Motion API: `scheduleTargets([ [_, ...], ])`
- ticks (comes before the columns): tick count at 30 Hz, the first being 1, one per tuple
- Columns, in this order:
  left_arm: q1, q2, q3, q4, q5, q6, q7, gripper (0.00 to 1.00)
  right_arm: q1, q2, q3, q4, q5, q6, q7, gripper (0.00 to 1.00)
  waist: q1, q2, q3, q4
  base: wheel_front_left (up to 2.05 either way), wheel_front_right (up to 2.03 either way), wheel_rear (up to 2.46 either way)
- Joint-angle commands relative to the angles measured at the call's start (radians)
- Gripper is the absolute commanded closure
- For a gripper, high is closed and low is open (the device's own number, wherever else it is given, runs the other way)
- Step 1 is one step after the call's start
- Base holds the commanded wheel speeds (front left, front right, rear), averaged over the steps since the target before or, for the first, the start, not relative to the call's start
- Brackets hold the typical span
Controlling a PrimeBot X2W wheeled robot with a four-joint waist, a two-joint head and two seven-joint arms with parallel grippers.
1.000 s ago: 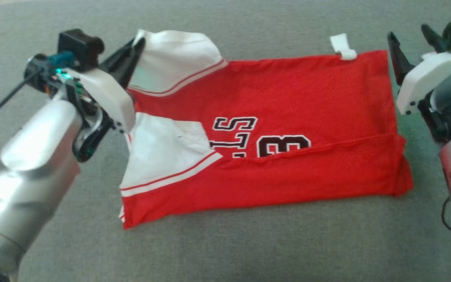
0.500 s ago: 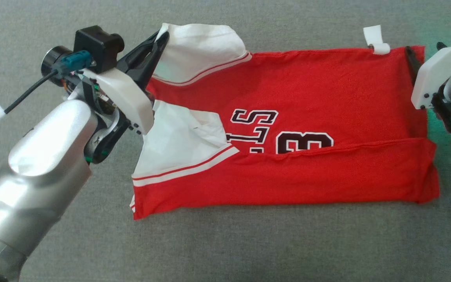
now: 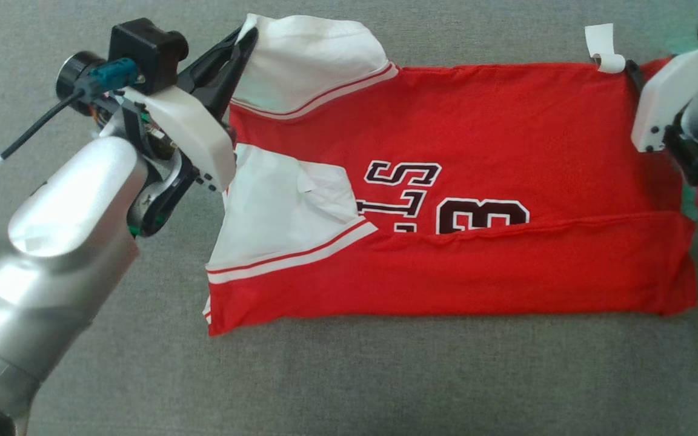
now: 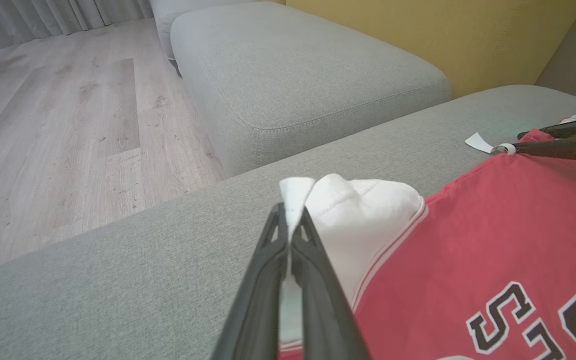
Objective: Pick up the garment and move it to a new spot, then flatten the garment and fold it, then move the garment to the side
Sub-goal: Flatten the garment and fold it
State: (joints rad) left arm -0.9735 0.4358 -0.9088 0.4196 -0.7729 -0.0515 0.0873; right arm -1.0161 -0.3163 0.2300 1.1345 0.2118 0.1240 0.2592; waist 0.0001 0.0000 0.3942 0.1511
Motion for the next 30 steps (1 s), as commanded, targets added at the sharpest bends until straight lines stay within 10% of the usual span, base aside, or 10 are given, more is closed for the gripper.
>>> scheduleTargets([
  [1,-0.052,0.039,0.039,-0.009,0.007,0.003,-0.007,1.00,0.007,0.019,0.027,0.003,0.006,0.007,0.017,1.00,-0.0001,0.0000,-0.002,-0.007,0.00,0.00,0.00],
  [30,-0.260,0.023,0.110,0.326,0.019,-0.031,-0.181,1.00,-0.165,0.020,0.193,-0.178,0.319,0.007,-0.271,1.00,-0.0001,0.0000,-0.019,-0.105,0.00,0.00,0.00],
])
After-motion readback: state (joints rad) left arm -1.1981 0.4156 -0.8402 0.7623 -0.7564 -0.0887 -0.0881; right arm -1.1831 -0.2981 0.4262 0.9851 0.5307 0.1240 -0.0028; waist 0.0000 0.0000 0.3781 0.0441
